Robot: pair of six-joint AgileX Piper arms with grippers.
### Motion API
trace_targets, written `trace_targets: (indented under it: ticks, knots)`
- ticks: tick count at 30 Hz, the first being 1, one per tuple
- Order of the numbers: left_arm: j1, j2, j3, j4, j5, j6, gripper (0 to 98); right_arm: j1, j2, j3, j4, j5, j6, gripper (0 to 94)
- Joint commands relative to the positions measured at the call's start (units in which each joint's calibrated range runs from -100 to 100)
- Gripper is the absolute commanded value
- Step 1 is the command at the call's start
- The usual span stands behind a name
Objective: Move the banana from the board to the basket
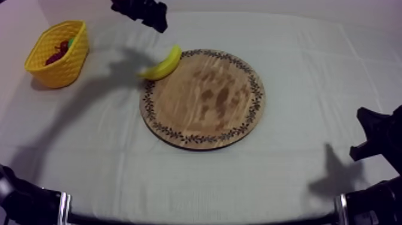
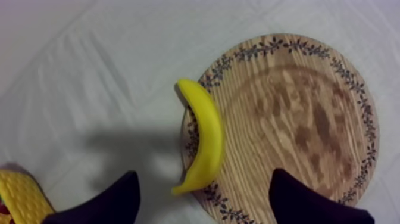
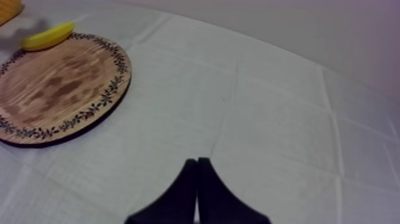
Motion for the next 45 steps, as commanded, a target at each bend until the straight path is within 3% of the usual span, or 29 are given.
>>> trace_targets:
  ticks: [1, 20, 29, 37, 43, 45]
  knots:
    - [0.03, 1.81, 0.27, 0.19, -0.92, 0.04, 83.3, 0.01, 0.03, -0.03, 0.00, -0.03, -0.01, 0.2]
    - [0.60, 17.07, 3.01, 2.56, -7.43, -1.77, 81.6, 0.01, 0.03, -0.03, 0.00, -0.03, -0.01, 0.2]
    - [0.86, 22.01, -0.01, 2.99, -7.72, -2.65, 74.8, 0.01, 0.03, -0.03, 0.00, -0.03, -0.01, 0.2]
    - [0.55, 24.39, -1.22, 4.37, -8.25, -3.69, 53.0, 0.01, 0.03, -0.03, 0.00, -0.03, -0.01, 0.2]
    - [0.32, 23.81, -0.78, 4.98, -9.16, -3.32, 18.3, 0.01, 0.03, -0.03, 0.00, -0.03, -0.01, 0.2]
    - [0.27, 22.26, 0.00, 4.94, -9.46, -2.90, 10.7, 0.01, 0.03, -0.03, 0.00, -0.03, -0.01, 0.2]
